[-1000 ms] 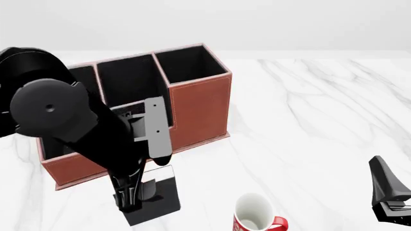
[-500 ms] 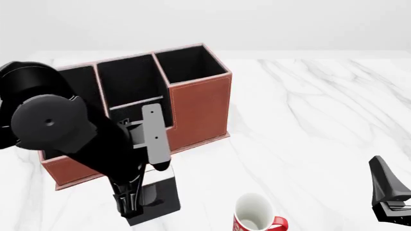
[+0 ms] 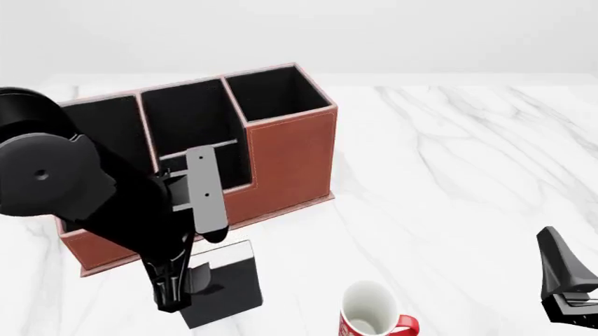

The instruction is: Pick up the book and place it in the front compartment of the caddy.

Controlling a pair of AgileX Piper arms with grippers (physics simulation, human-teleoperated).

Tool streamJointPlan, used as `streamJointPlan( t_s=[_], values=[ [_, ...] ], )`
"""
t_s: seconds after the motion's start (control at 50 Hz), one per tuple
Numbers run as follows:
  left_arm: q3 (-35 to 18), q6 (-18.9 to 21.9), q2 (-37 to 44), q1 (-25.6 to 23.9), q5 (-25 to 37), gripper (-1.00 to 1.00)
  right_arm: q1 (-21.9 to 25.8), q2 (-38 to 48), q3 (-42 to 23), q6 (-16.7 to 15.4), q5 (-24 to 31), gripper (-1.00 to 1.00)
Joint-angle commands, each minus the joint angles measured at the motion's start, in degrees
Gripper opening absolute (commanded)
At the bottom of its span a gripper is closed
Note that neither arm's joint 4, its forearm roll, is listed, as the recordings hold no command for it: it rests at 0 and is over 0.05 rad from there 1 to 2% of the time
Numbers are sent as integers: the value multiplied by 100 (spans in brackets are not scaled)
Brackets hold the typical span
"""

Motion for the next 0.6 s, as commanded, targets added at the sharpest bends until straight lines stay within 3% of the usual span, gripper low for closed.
streamJointPlan(
  t_s=[0.02, 0.6],
  values=[
    [45, 71, -576, -67, 272, 100, 34, 32, 4, 3, -18, 100],
    [269, 64, -631, 81, 84, 100, 34, 32, 4, 3, -18, 100]
  ],
)
